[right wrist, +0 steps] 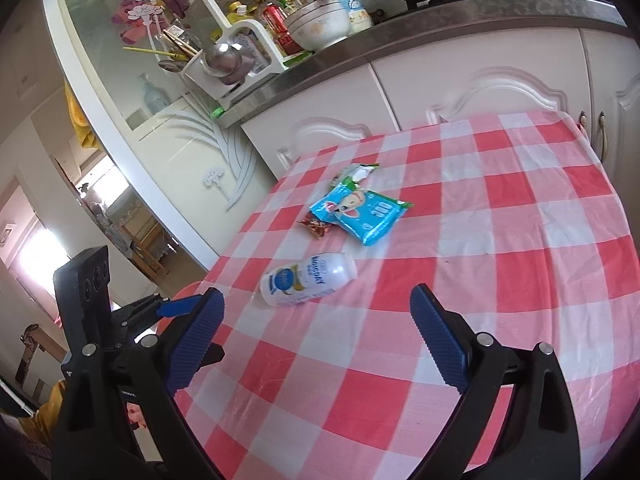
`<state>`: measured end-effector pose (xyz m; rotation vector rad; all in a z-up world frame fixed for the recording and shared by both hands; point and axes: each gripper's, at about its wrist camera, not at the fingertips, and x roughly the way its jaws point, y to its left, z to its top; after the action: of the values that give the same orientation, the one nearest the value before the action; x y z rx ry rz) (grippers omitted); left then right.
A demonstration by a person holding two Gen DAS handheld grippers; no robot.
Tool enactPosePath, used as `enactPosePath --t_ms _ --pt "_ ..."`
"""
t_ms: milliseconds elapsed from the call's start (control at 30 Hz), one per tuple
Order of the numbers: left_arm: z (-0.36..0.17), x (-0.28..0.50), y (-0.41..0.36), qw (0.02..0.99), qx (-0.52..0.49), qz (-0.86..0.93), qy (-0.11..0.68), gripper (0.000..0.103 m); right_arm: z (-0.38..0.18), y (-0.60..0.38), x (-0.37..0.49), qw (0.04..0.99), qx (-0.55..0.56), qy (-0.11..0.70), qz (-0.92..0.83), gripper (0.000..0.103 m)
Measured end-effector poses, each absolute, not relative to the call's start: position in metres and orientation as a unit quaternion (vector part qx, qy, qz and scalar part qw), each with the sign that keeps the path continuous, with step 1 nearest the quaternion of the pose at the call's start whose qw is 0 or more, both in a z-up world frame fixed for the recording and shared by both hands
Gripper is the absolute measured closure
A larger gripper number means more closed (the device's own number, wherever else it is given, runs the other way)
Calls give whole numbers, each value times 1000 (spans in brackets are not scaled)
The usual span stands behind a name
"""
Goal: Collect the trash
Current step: 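Move both open grippers back over the table toward the remaining bottle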
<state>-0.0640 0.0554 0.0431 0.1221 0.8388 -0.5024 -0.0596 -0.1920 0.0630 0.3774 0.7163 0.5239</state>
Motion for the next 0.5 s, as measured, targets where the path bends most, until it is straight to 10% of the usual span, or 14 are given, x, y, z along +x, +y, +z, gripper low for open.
enactPosePath --t_ms 500 --pt "35 -18 14 872 113 -253 403 10 47 -225 -34 880 179 366 242 9"
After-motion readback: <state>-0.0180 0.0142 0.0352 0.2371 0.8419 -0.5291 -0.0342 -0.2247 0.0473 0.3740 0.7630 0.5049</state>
